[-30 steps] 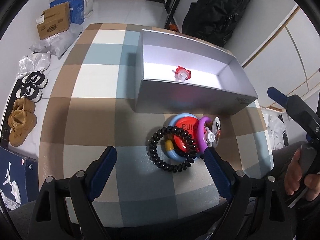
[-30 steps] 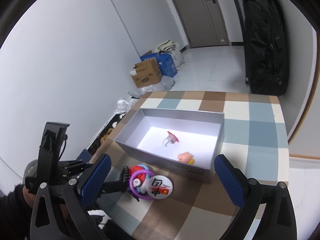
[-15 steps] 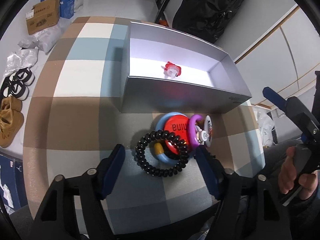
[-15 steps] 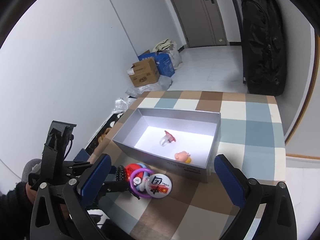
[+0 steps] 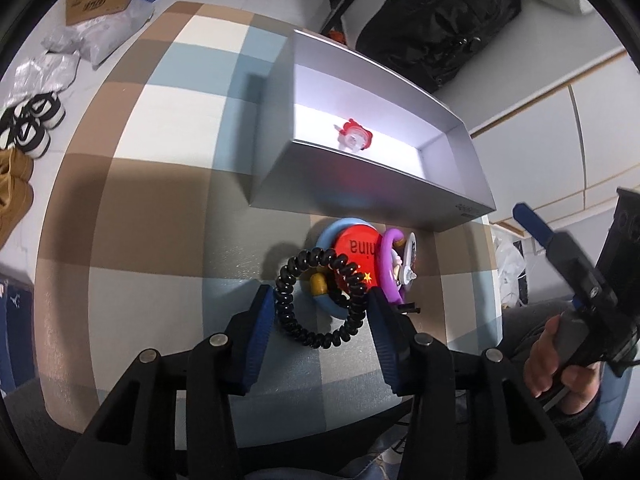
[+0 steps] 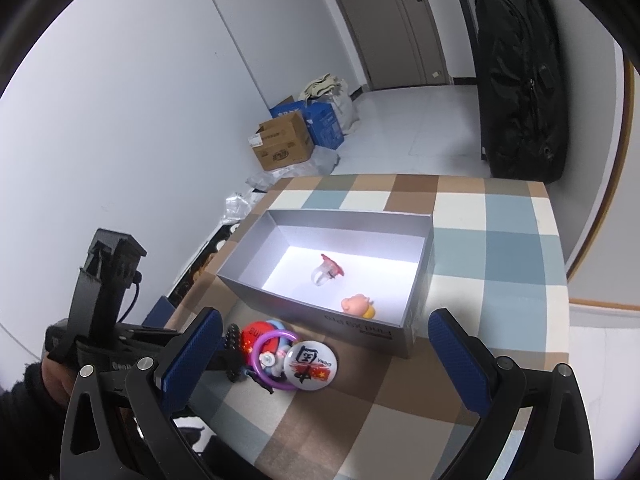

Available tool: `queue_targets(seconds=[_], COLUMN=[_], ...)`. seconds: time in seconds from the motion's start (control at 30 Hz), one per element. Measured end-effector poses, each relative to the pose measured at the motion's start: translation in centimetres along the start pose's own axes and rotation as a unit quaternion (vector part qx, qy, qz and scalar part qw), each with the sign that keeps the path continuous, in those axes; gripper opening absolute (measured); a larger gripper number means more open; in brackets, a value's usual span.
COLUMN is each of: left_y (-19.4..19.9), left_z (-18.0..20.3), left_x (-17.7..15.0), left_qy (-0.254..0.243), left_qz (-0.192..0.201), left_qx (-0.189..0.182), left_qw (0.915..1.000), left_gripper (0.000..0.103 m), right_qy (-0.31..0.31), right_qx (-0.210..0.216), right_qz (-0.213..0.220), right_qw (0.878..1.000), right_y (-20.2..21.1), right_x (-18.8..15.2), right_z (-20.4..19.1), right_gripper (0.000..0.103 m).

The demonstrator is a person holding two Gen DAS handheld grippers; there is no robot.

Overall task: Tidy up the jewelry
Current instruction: 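Grasp the black coiled bracelet with the left tool, then lift the bracelet over the box with the left tool while the right tool grasps the white round badge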

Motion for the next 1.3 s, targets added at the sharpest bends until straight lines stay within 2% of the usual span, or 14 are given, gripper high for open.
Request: queue_targets(seconds=[0.17,0.23,0.3,0.5,0.57,0.63,0.73,1.3], left_y=[1.2,1.8,2.3,3.5,3.7,3.7,3.9,3.8], left_z=[0.0,0.2,0.3,0.5,0.7,1.1,1.3,1.9], left_x=[0.5,0.7,1.0,2.2,2.5,2.5,2.5,2.5], left_qy=[0.014,0.017,0.022,0.045,0.049,0.048,0.044,0.031], left_qz=[0.016,0.023,0.031,0.050,0.052,0.051,0.050,0.039], left_qx=[-0.015,-0.026,-0.037,-0.072,-0.082,-0.087,-0.092,-0.105], left_qw=[0.9997,0.9993,0.9986,0.9952,0.9940,0.9937,0.9935,0.9932], left_gripper=[0.041,0.041,0.041,0.041,0.041,0.041,0.041,0.041], right_qy=[0.007,0.010,0.023,0.052,0.066,0.071,0.055,0.066], right_qx=[0.001,0.008,0.010,0.026,0.016,-0.001,0.007,0.009], right_qz=[-0.014,-0.018,-0.027,-0.079,-0.096,-0.111,-0.123,-0.141], right_qw=[1.000,1.000,0.999,0.995,0.993,0.991,0.991,0.988], right_y=[-0.3,-0.4,-0.7,-2.9,-3.6,-4.2,-4.9,-7.7], right_x=[-0.7,-1.0,-1.4,-3.6,-4.3,-4.8,-5.2,-5.3], right_z=[-0.1,-0.5,-1.0,-2.6,-2.7,-2.3,-1.9,-2.2], right_gripper=[0.103,0.100,0.092,0.078,0.076,0.076,0.071,0.065])
Point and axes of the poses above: each gripper's, at about its wrist camera, not at the fingertips, and y roughly against the way its jaws point, z to its right, x to its top, the point moved 9 cm from there along -y, roughly the way its jaws point, and after that the axes turned 10 degrees about y, right-handed, at the moved point
